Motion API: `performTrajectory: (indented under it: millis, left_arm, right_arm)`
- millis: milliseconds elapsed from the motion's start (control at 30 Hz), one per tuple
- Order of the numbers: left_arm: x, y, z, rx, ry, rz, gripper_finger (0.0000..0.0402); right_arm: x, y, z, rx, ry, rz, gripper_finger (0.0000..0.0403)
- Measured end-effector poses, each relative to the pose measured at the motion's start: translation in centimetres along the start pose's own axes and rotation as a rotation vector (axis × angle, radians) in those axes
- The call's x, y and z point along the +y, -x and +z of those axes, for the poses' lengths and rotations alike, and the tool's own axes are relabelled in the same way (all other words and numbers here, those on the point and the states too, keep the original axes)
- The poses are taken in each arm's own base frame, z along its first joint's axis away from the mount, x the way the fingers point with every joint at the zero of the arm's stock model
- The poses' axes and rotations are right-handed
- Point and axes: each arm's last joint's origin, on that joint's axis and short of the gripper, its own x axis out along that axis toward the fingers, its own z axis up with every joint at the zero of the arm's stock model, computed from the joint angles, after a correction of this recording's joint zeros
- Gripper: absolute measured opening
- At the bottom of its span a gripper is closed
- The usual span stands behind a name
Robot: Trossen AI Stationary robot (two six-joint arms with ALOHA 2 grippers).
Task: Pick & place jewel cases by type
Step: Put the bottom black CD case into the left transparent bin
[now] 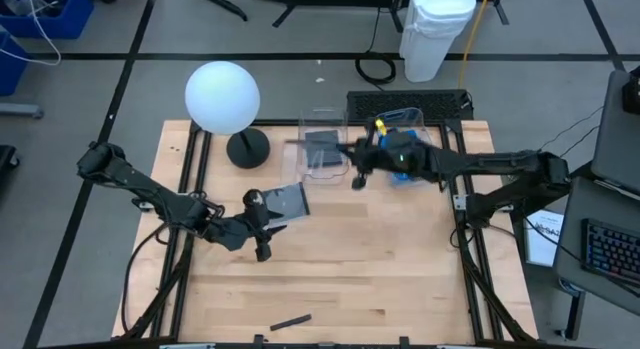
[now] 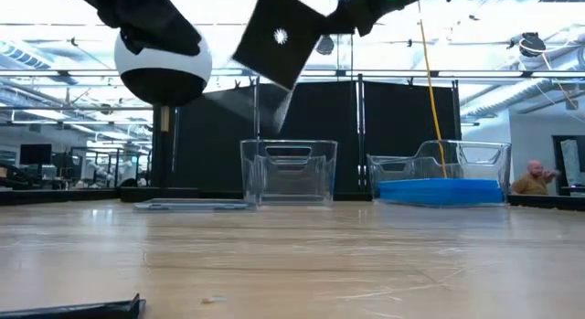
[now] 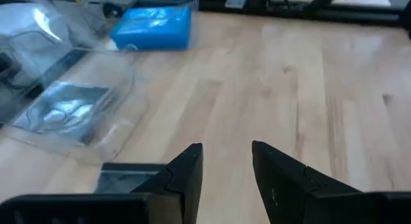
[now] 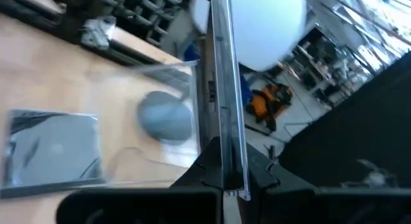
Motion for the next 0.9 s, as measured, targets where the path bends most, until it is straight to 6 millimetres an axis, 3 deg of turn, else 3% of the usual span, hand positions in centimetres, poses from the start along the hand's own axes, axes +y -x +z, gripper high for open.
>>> performTrajectory:
  millis: [200, 400, 567, 900]
  left_arm:
    - [0.1, -0.2, -0.4, 0.009, -0.01, 0.047, 0.0141]
    - [0.6, -0.6, -2.0, 0.03, 0.002, 0.1, 0.014]
    - [1.1, -0.9, -3.6, 0.053, 0.025, 0.136, 0.0141]
    - [2.1, -1.3, -6.0, 0.039, 0.092, 0.215, 0.0141]
  right_arm:
    - [-3.4, -1.9, -2.8, 0.077, -0.033, -0.059, 0.0005]
    - [-4.5, -4.5, -7.6, 0.264, -0.071, -0.032, 0.0005]
    - [-3.6, -6.5, -10.7, 0.379, -0.076, 0.018, 0.0005]
    - [-0.4, -10.0, -14.8, 0.474, -0.05, 0.145, 0.0006]
